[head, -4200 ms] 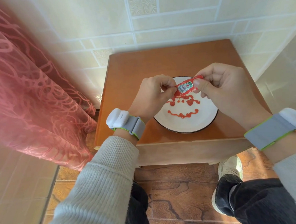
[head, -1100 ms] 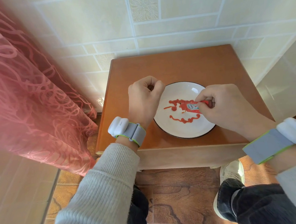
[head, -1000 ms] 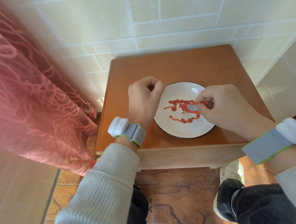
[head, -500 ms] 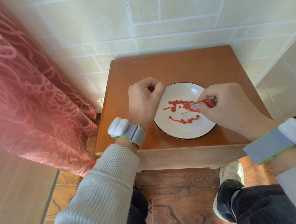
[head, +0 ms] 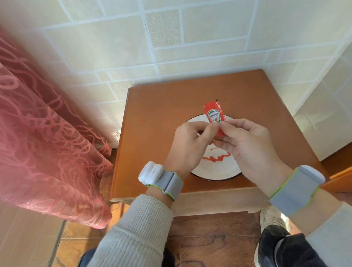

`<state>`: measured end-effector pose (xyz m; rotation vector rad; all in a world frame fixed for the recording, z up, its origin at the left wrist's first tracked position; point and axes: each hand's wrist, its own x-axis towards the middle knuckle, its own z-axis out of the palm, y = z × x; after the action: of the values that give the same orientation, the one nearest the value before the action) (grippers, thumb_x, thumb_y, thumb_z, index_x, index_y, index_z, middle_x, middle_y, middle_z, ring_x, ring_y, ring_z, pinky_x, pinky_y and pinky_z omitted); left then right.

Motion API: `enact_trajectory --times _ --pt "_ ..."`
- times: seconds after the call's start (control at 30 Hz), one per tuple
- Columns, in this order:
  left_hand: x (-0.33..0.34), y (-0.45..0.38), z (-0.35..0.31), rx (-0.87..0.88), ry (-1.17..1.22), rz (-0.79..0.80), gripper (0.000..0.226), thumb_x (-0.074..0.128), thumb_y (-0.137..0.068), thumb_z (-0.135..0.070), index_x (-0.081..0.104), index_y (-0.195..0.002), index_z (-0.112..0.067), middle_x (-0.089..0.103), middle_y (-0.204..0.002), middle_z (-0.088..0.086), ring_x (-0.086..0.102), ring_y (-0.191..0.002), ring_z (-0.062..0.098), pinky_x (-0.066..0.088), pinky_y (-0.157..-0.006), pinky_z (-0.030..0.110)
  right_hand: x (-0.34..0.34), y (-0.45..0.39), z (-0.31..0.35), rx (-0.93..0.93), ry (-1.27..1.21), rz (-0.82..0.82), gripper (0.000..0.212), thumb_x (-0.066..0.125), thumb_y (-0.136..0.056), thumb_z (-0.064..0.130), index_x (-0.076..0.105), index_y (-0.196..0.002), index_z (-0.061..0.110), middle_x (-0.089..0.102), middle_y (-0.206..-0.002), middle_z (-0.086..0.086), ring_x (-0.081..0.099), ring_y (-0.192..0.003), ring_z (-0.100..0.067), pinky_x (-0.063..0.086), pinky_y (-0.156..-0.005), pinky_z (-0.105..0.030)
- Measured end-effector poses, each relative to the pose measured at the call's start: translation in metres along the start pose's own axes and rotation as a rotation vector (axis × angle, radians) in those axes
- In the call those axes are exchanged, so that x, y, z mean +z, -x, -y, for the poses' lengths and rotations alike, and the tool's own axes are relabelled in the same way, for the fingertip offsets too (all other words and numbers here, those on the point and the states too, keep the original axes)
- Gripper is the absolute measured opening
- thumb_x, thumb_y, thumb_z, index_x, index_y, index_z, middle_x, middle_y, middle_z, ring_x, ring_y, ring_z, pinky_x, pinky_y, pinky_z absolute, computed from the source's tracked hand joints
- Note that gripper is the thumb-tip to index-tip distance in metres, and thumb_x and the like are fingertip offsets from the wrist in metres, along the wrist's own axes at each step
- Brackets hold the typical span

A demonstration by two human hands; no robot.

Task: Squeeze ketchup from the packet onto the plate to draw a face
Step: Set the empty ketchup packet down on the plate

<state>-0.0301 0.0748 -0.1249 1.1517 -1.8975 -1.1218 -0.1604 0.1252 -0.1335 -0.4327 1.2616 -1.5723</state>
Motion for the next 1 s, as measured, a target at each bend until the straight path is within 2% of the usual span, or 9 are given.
enact_trajectory --times 0.13,0.23,0.43,0.5,0.63,0.7,0.83,0.9,1.0 --pt "0.003 -0.002 0.003 -0.019 0.013 -0.012 0.027 0.056 -0.092 -0.024 0.066 -0.069 -0.016 0.062 -0.060 -0.002 0.049 -0.051 0.009 0.043 -0.052 0.031 0.000 0.001 -0.001 -0.026 0.083 0.036 0.018 0.072 -0.091 0.012 0.067 -0.098 -0.004 0.076 -0.092 -0.019 0.071 -0.075 -0.024 0.060 -0.066 -0.030" --pt "-0.001 -0.006 0.007 -0.038 0.079 0.002 0.033 0.052 -0.095 -0.023 0.061 -0.068 -0.006 0.058 -0.059 0.013 0.043 -0.046 0.015 0.039 -0.048 0.030 -0.004 -0.001 0.004 -0.085 0.205 0.068 0.025 0.073 -0.090 0.018 0.071 -0.101 -0.004 0.073 -0.087 -0.020 0.065 -0.069 -0.020 0.059 -0.068 -0.034" --pt "-0.001 -0.006 0.008 -0.044 0.120 0.043 0.035 0.053 -0.095 -0.022 0.058 -0.067 0.000 0.055 -0.058 0.013 0.041 -0.046 0.017 0.037 -0.047 0.028 -0.011 -0.002 0.010 -0.194 0.337 0.137 0.014 0.071 -0.092 0.009 0.073 -0.098 -0.003 0.068 -0.073 -0.020 0.059 -0.060 -0.021 0.053 -0.058 -0.033" --pt "-0.002 -0.006 0.005 -0.029 0.114 0.027 0.035 0.054 -0.094 -0.024 0.058 -0.068 -0.001 0.057 -0.060 0.016 0.042 -0.045 0.015 0.037 -0.047 0.025 -0.017 -0.005 0.016 -0.254 0.398 0.113 0.011 0.073 -0.091 0.007 0.074 -0.095 -0.002 0.069 -0.072 -0.021 0.061 -0.057 -0.022 0.052 -0.055 -0.032" --pt "-0.008 -0.008 0.003 0.009 0.066 -0.059 0.035 0.052 -0.095 -0.026 0.056 -0.063 -0.012 0.053 -0.053 -0.007 0.040 -0.044 0.008 0.037 -0.050 0.025 -0.053 -0.015 0.034 -0.310 0.467 -0.096 0.004 0.075 -0.090 0.011 0.075 -0.086 0.012 0.073 -0.069 -0.008 0.064 -0.056 -0.020 0.051 -0.053 -0.030" --pt "-0.010 -0.007 0.003 0.029 -0.014 -0.110 0.032 0.052 -0.094 -0.027 0.058 -0.065 -0.015 0.052 -0.051 -0.009 0.040 -0.046 0.009 0.038 -0.050 0.029 -0.076 -0.019 0.037 -0.272 0.453 -0.188 0.007 0.075 -0.090 0.009 0.073 -0.084 0.013 0.072 -0.073 -0.010 0.063 -0.054 -0.017 0.048 -0.049 -0.029" --pt "-0.008 -0.004 0.004 0.107 -0.288 -0.159 0.015 0.053 -0.091 -0.028 0.063 -0.091 -0.016 0.062 -0.075 -0.005 0.054 -0.059 0.017 0.048 -0.060 0.035 -0.108 -0.021 0.032 -0.177 0.591 -0.244 0.011 0.075 -0.089 0.006 0.069 -0.082 0.010 0.069 -0.073 -0.015 0.062 -0.050 -0.016 0.046 -0.043 -0.027" --pt "-0.006 -0.004 0.008 0.151 -0.345 -0.159 0.019 0.054 -0.090 -0.026 0.060 -0.104 -0.015 0.061 -0.090 -0.002 0.058 -0.074 0.019 0.052 -0.069 0.039 -0.114 -0.021 0.028 -0.138 0.665 -0.248 0.011 0.075 -0.088 0.003 0.067 -0.082 0.007 0.069 -0.070 -0.016 0.061 -0.048 -0.017 0.046 -0.040 -0.025" --pt "-0.004 -0.007 0.016 0.216 -0.424 -0.150 0.026 0.055 -0.090 -0.025 0.058 -0.111 -0.010 0.056 -0.106 0.003 0.056 -0.090 0.019 0.050 -0.076 0.040 -0.116 -0.021 0.022 -0.147 0.794 -0.270 0.009 0.076 -0.088 0.007 0.069 -0.082 0.006 0.071 -0.065 -0.013 0.062 -0.048 -0.022 0.047 -0.043 -0.027"
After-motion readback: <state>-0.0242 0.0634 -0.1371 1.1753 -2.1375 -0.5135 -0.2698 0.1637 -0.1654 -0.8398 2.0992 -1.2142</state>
